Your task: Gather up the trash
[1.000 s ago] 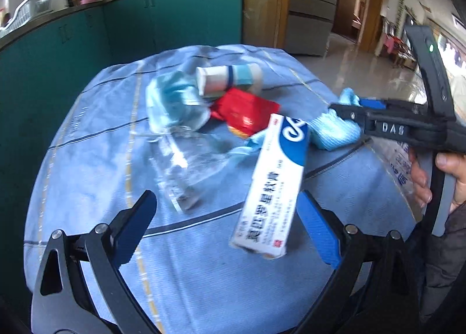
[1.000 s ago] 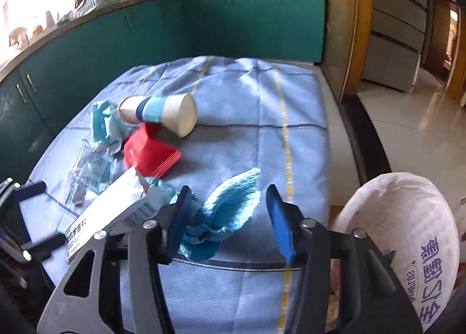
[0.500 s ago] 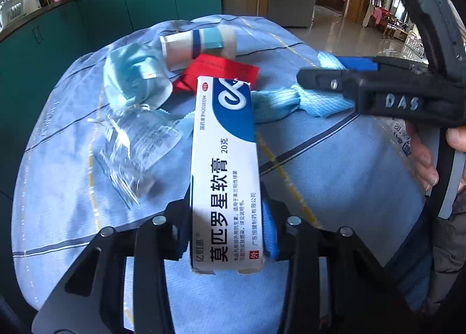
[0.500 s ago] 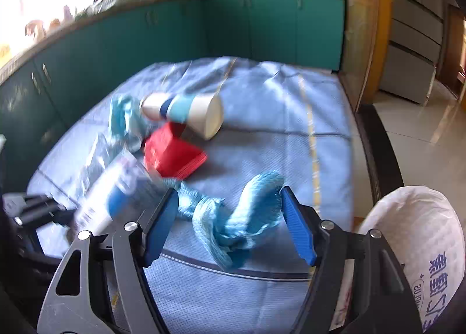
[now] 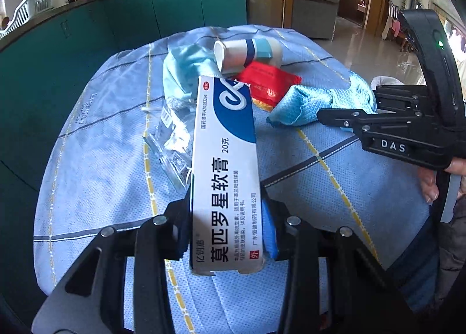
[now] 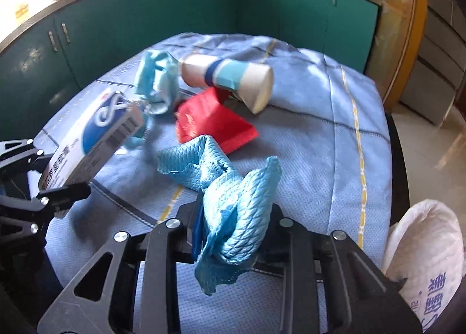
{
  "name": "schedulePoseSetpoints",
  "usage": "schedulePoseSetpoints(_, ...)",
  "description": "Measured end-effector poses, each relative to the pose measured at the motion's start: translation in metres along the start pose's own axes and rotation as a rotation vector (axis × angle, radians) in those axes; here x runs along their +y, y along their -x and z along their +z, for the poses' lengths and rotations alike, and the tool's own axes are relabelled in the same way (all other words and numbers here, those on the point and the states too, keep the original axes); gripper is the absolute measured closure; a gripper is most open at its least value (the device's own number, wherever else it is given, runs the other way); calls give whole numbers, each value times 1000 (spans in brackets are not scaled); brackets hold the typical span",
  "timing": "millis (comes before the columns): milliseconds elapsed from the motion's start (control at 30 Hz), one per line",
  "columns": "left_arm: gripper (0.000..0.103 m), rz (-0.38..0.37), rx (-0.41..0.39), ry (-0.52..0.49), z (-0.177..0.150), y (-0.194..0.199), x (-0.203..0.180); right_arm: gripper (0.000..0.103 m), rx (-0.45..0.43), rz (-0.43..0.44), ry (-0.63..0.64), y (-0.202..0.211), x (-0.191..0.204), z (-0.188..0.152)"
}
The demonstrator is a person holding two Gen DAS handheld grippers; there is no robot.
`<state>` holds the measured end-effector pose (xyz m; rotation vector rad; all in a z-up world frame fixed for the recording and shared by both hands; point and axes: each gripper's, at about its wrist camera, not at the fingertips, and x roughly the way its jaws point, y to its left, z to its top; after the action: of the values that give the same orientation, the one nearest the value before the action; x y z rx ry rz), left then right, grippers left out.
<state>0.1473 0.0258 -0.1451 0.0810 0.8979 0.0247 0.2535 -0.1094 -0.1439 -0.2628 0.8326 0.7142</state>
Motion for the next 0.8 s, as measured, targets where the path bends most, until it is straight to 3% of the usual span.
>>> schedulePoseSetpoints(433,63,50,-176,27,17,48,6,73,-239,24,-52,66,-20,3)
schedulePoseSetpoints(800,63,47,-188,52,19,47,8,73,-255,-18,-66,73,-25,-2)
